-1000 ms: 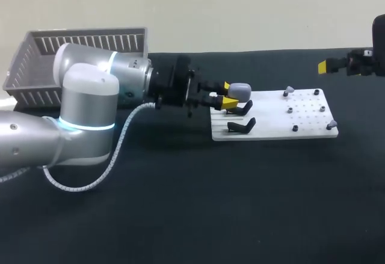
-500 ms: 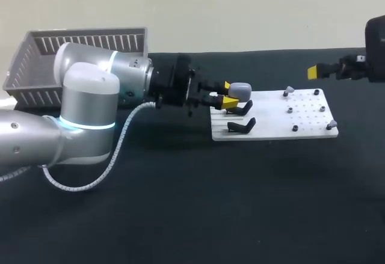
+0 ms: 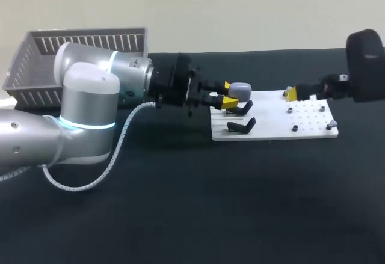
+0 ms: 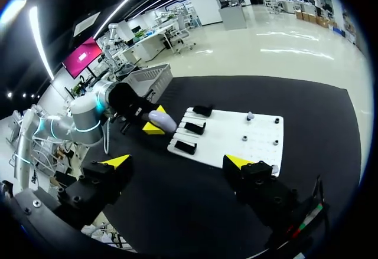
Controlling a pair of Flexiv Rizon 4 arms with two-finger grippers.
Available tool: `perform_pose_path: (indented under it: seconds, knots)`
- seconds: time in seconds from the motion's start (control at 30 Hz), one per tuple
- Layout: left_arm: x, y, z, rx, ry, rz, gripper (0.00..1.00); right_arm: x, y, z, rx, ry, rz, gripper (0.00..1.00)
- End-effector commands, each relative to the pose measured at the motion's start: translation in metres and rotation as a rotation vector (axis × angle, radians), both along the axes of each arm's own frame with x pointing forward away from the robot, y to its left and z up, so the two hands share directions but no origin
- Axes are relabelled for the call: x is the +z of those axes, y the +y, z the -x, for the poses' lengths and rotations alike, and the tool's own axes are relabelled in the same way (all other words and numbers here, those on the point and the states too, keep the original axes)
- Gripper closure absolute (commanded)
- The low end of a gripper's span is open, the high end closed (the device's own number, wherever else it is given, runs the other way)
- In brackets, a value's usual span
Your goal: Pick up each earbud case from the left stands, insert the matching earbuds, close the lid, and place the case in the box.
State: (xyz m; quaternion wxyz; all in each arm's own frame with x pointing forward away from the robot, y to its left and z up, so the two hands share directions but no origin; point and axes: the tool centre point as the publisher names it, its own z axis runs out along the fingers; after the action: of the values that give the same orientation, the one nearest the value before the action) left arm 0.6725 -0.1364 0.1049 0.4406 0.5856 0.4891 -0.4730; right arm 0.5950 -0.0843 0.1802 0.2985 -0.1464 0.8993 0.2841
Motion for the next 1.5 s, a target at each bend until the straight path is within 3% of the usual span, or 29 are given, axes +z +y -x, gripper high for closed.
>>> perform_pose_path:
  seconds: [0.03,0.67,1.5]
  knots:
    - [-0.001,0.0,-0.001,-0.001,-0.001,0.003,1.0,0.001,0.022,-0.001,-0.095,-0.036,0.142,0.0]
    - [-0.001,0.0,-0.001,-0.001,-0.001,0.003,1.0,-0.023,0.068,-0.029,-0.078,-0.01,0.211,0.0]
    - [-0.001,0.0,-0.001,-0.001,-0.001,0.003,1.0,-0.051,0.07,-0.053,-0.094,0.07,0.276,0.0]
